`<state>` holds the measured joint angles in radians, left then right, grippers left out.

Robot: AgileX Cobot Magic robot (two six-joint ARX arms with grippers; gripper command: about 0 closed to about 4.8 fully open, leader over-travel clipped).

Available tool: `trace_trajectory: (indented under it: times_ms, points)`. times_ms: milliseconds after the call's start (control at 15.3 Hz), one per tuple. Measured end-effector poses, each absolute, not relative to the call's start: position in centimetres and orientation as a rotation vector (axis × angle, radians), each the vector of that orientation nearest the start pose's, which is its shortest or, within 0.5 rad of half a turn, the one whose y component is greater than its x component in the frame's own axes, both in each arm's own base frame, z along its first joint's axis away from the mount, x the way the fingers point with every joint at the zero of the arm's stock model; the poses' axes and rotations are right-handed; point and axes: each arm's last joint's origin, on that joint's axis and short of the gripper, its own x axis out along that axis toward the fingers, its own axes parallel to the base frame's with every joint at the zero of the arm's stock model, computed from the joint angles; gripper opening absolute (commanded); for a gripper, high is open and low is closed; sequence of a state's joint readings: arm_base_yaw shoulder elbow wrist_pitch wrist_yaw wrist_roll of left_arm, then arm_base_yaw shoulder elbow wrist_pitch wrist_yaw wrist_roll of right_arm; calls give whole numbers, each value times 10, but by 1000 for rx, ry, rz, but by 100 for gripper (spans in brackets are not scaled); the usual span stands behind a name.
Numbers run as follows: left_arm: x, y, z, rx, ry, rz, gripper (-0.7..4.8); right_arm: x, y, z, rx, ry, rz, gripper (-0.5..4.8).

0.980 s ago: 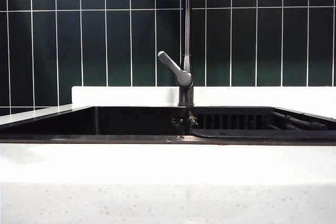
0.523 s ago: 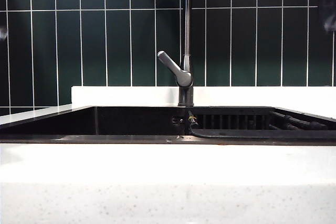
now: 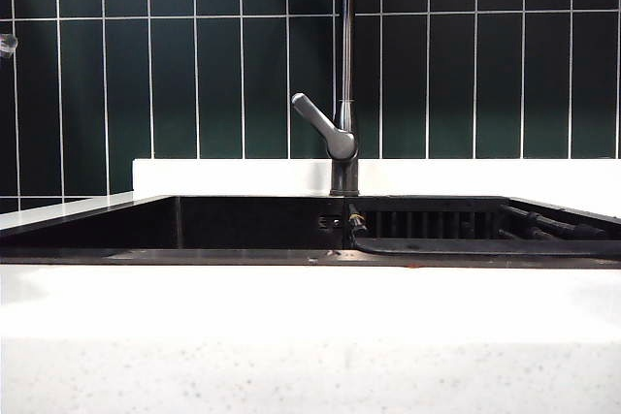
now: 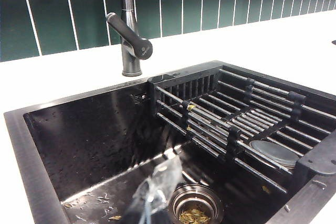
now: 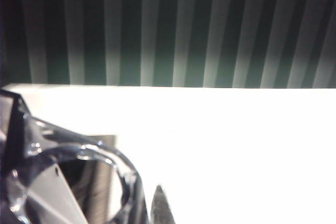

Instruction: Pick up the mug next to the sink, go to the faucet to get some water, pour the water into the sink, and finally put the mug back to its place.

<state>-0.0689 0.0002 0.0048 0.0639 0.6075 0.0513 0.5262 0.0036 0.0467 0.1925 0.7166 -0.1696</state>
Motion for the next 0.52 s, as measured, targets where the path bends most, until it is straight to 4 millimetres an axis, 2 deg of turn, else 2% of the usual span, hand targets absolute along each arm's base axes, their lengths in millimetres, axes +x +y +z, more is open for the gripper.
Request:
trace_trajectory:
  times_ms: [131,392,523]
  points:
    - [91,-23,171,68,-85,-675,-3,89,24,184,-36,-163,-186,-6]
    - [90,-23,171,69,-85,-689,-3,100,6,178,5,-115,-136,-6]
    - [90,-23,171,69,-85,-693,-3,104,-8,189,76,-119,-125,-6]
